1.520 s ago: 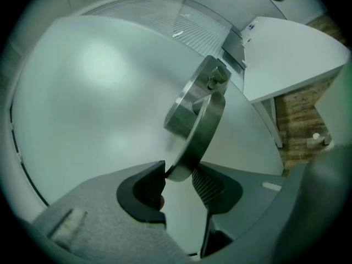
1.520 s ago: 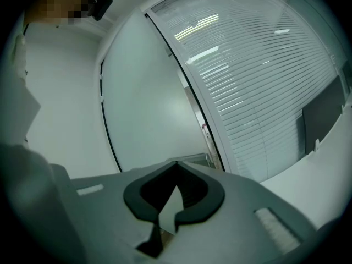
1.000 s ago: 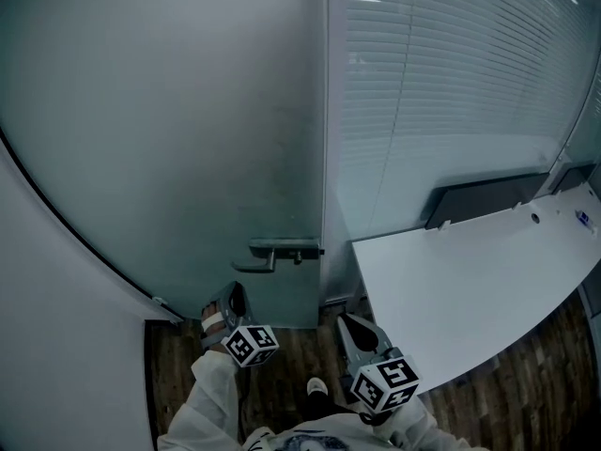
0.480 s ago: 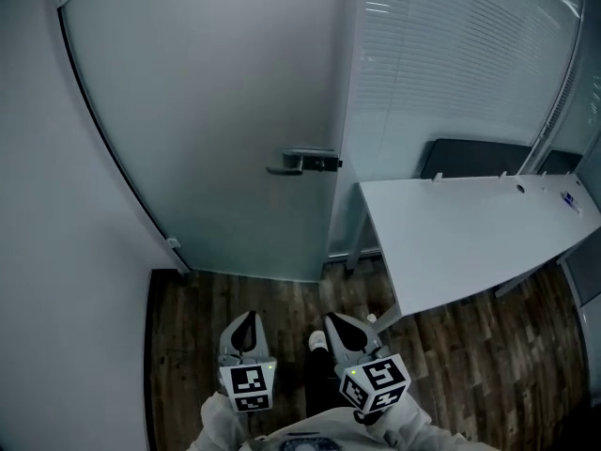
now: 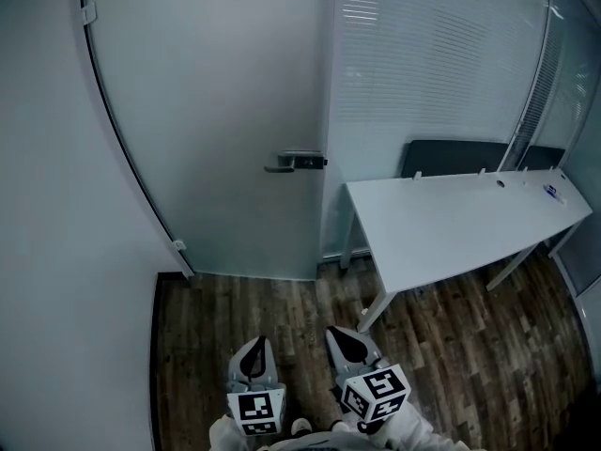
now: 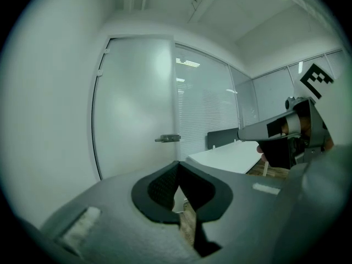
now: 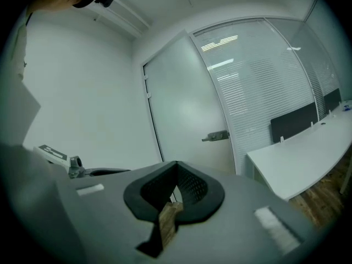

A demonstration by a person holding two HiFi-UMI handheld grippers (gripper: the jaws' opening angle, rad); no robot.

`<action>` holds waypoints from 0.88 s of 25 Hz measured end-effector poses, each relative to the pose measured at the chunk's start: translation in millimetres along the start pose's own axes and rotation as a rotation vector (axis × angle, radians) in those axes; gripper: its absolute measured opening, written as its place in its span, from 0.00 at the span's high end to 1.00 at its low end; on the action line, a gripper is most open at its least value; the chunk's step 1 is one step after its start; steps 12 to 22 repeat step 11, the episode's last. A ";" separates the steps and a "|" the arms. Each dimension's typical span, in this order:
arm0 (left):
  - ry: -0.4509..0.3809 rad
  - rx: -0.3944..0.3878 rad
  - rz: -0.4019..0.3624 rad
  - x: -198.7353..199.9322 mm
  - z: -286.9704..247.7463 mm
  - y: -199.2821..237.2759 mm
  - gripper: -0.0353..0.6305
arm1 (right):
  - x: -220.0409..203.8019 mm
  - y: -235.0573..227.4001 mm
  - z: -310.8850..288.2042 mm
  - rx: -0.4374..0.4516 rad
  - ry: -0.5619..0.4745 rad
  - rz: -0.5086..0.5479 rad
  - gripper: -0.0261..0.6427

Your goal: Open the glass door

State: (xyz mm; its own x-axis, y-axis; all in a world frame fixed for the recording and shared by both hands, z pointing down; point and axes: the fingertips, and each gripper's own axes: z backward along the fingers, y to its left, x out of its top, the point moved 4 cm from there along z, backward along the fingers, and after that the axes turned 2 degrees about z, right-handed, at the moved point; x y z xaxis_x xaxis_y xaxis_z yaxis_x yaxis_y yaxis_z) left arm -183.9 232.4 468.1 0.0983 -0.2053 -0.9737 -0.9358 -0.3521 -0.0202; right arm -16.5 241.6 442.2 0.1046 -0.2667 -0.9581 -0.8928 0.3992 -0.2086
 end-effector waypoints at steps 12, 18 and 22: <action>-0.038 -0.076 -0.032 6.4 29.6 -89.5 0.95 | -30.1 -12.1 79.6 0.008 0.059 -0.030 0.95; -0.038 -0.076 -0.032 6.4 29.6 -89.5 0.95 | -30.1 -12.1 79.6 0.008 0.059 -0.030 0.95; -0.038 -0.076 -0.032 6.4 29.6 -89.5 0.95 | -30.1 -12.1 79.6 0.008 0.059 -0.030 0.95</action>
